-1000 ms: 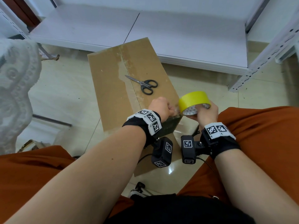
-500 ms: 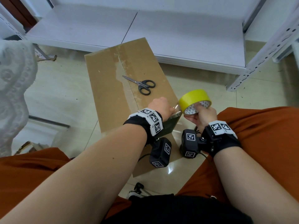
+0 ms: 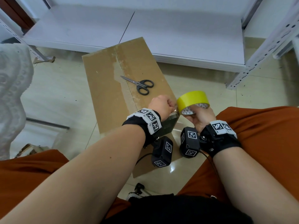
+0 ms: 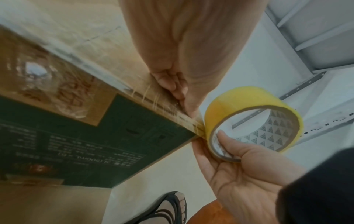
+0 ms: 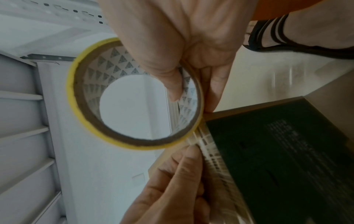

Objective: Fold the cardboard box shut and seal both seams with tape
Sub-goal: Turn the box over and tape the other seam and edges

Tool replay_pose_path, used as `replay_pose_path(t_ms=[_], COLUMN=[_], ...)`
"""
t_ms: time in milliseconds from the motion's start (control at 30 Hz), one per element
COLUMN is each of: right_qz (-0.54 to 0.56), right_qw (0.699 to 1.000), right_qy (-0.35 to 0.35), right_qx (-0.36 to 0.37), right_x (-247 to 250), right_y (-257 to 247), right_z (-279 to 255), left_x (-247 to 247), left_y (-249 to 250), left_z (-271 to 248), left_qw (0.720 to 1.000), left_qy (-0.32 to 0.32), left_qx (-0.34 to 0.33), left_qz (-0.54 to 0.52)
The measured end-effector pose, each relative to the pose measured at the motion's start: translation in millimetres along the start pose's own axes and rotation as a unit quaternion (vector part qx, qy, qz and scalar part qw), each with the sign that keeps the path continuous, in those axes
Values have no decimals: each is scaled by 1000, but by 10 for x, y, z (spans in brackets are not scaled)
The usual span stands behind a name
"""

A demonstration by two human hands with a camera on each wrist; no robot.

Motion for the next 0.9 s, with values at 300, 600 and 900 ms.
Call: replay_pose_path(t_ms=[300, 600, 900], right_qz=[34, 27, 28], right_qw=[999, 996, 994], right_qy=[4, -33, -15], right_qx=[-34, -76, -108], right_x=[87, 86, 149], right_y=[63, 127, 189], right_z=[66, 149, 280], left_x=[-16, 11, -58], left_y=[-16, -29, 29], left_z=[-5, -42, -82], left_qw=[1000, 999, 955], left_qy=[16, 5, -35], left_qx=[0, -16, -143], left_qz=[11, 36, 258])
Point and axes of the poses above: each hand's wrist, its own z-axis towards the middle knuckle, its own x-axis out of the back of the hand, y = z × x, the point moved 3 cm from there along z, towards the middle knuckle, and after that the axes turned 7 degrees about x, right-handed, at the moved point
